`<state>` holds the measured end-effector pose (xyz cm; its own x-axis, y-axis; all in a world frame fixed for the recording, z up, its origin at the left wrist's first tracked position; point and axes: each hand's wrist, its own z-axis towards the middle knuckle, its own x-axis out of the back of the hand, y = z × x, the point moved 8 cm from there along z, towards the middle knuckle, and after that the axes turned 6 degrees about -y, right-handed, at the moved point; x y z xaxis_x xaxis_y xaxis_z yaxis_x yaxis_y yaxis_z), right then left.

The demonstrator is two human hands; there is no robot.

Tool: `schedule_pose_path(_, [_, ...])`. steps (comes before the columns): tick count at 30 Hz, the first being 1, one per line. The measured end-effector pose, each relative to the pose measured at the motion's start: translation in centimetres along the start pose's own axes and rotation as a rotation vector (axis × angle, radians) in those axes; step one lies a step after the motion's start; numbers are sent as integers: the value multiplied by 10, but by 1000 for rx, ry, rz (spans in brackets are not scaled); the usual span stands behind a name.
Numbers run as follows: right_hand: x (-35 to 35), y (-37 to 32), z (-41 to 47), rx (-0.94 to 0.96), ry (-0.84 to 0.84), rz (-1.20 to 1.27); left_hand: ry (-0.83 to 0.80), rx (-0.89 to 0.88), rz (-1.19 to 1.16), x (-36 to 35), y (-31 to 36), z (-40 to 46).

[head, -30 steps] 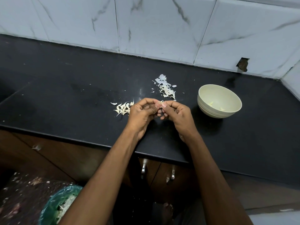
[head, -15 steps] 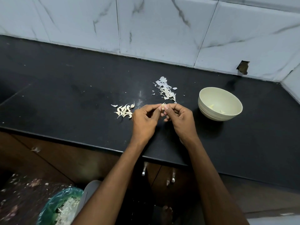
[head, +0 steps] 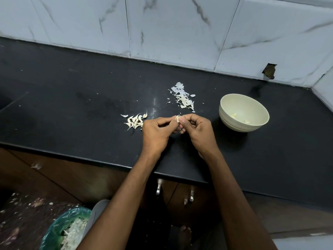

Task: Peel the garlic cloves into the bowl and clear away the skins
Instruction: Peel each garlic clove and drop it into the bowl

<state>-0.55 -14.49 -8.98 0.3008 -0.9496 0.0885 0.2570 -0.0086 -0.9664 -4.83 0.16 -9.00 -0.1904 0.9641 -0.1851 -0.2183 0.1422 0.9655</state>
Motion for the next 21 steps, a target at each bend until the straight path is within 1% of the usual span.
schedule_pose_path(4, [4,5,2,2,46,-143,-12,43,-53,0,-3,1])
schedule_pose_path(7, [7,5,2,16,88,-250,-21,110,-132,1,-8,3])
schedule_pose_path(10, [10,0,0,45,146,-288,-37,187,-227,1,-14,3])
schedule_pose_path(13, [19,-10,-4,92,271,-307,-48,230,-265,0,-17,3])
schedule_pose_path(16, [30,-12,-5,114,393,-245,-49,260,-317,2,-19,4])
schedule_pose_path(18, [37,-10,-1,99,429,-226,-58,266,-340,1,-20,5])
schedule_pose_path(21, [42,-14,13,106,445,-335,-68,222,-330,0,-17,6])
